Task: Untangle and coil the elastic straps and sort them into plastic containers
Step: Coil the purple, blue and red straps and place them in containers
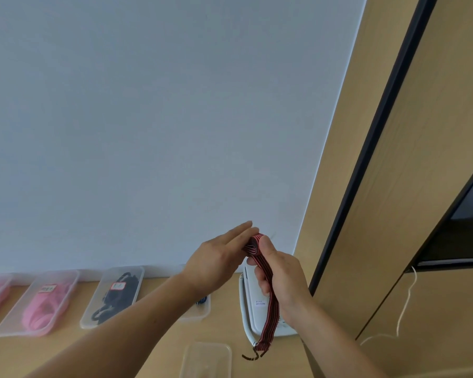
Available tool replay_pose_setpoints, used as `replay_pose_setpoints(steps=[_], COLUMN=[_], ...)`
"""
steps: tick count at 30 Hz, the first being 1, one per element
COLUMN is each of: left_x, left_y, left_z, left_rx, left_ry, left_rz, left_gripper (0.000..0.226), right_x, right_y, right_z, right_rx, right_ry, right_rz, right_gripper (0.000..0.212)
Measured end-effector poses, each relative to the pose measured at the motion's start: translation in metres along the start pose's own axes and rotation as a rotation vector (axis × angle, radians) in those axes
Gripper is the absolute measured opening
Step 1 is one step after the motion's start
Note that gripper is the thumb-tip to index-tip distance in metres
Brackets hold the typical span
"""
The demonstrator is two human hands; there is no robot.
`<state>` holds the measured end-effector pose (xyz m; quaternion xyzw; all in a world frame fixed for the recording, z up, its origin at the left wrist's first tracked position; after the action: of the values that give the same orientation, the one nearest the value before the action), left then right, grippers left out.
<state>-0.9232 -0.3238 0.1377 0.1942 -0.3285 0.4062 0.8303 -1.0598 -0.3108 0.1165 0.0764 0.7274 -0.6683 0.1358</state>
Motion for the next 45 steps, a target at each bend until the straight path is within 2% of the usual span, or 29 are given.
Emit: replay_pose_setpoints(steps=[2,4,5,7,9,12,17,20,25,30,34,36,40,45], left_x=[-0.003,-0.006,-0.008,-0.017,-0.021,-0.014,-0.006,0.0,0.006,0.003,0.001,0.004,0.012,0.012], left_y=[-0.006,-0.011,-0.015,-0.018,-0.016,-0.01,-0.014,-0.015,-0.017,-0.012,-0.013,-0.008,0.003,0.006], left_z=[-0.005,-0.006,-0.005,-0.005,-0.006,-0.004,0.0,0.005,0.008,0.0,-0.009,-0.013,-0.009,-0.006], left_rx=[0.02,0.167,0.302,0.662,0.904,0.896,0.877,0.777,0.593,0.422,0.252,0.14,-0.071,-0.197], left_ry=[-0.019,-0.087,-0.146,-0.326,-0.433,-0.525,-0.34,-0.306,-0.272,-0.234,-0.218,-0.156,-0.009,0.032], left_rz=[0.004,-0.136,-0.28,-0.768,-1.162,-1.218,-1.269,-1.175,-0.807,-0.582,-0.239,-0.125,0.041,0.177], left_gripper=[0.053,0.062,0.067,0.068,0.045,0.038,0.032,0.042,0.049,0.049,0.048,0.052,0.063,0.051], right_x=[0.0,-0.002,-0.002,-0.004,-0.006,-0.008,-0.003,0.002,0.002,0.001,-0.002,-0.002,-0.002,-0.003], right_y=[0.002,0.001,0.0,-0.002,-0.002,0.001,0.006,0.008,0.007,0.007,0.003,0.0,0.0,-0.001], right_z=[-0.001,-0.002,-0.002,-0.002,-0.003,-0.005,-0.006,-0.005,-0.007,-0.009,-0.009,-0.009,-0.008,-0.009], right_rx=[-0.01,-0.003,0.01,0.04,0.055,0.073,0.053,0.025,-0.023,-0.019,-0.019,-0.017,-0.026,-0.048], right_ry=[-0.02,-0.05,-0.068,-0.101,-0.131,-0.166,-0.113,-0.063,-0.039,-0.021,-0.013,-0.015,0.013,0.039], right_rz=[0.012,0.033,0.046,0.054,0.043,0.017,-0.063,-0.105,-0.108,-0.102,-0.037,-0.018,0.009,-0.026], right_gripper=[0.069,0.065,0.063,0.057,0.048,0.04,0.035,0.037,0.041,0.046,0.053,0.058,0.063,0.059])
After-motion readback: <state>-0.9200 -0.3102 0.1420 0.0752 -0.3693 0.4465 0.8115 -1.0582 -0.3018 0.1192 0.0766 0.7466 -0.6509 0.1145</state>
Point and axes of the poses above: each hand's wrist, its own z-axis towards the middle knuckle, its own x-axis out of the back of the hand, y = z × x, the point moved 5 cm from there along z, towards the middle knuckle, and after that the axes turned 13 degrees about z, right-handed, at the moved point
